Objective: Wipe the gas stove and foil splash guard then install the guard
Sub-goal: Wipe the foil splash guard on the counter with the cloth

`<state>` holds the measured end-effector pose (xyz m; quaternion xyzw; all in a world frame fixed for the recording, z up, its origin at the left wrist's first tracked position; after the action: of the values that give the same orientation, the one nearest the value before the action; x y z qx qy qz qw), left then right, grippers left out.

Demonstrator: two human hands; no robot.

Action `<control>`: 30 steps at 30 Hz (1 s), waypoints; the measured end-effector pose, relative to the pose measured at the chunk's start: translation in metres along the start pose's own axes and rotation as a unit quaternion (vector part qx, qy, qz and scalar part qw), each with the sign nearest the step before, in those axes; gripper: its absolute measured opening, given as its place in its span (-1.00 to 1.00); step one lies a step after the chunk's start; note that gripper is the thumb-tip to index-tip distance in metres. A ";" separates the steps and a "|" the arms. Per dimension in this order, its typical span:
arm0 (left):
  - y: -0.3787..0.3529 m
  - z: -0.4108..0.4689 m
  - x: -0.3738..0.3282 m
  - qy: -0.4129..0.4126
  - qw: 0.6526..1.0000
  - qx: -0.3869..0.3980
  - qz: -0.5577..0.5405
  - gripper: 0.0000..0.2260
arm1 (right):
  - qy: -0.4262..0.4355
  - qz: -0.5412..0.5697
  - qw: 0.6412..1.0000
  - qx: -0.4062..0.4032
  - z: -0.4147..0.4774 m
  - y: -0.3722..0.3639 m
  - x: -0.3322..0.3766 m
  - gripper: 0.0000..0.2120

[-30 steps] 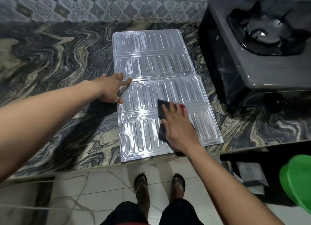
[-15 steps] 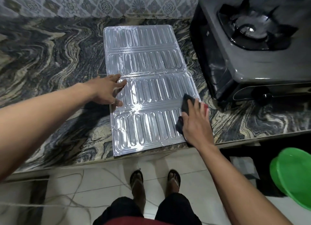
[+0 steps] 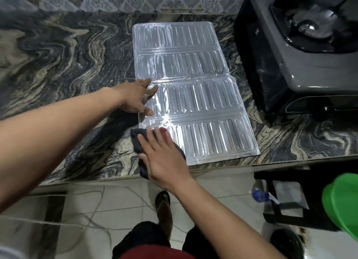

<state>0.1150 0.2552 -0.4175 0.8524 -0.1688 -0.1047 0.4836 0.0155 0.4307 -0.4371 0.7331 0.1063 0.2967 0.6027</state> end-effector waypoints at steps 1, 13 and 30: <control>0.000 0.000 0.000 0.001 1.000 0.002 -0.002 -0.09 | 0.024 0.000 1.000 0.001 -0.003 -0.002 0.003 -0.48; 0.006 -0.006 -0.008 0.043 0.999 0.018 0.004 -0.09 | -0.054 -0.024 0.998 0.017 -0.065 0.034 -0.125 -0.42; 0.001 -0.058 -0.188 0.103 0.952 -0.210 -0.196 -0.61 | -0.081 0.042 0.994 0.053 -0.053 0.109 -0.211 -0.41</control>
<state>-0.0383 0.3734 -0.3844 0.7543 0.0783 -0.1421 0.6362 -0.2058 0.3388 -0.3929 0.7896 0.0421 0.2553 0.5565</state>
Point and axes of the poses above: each hand's wrist, its own z-axis towards the middle knuckle, its own y-axis out of the back of the hand, x = y × z, the point moved 7 cm from there along z, towards the middle knuckle
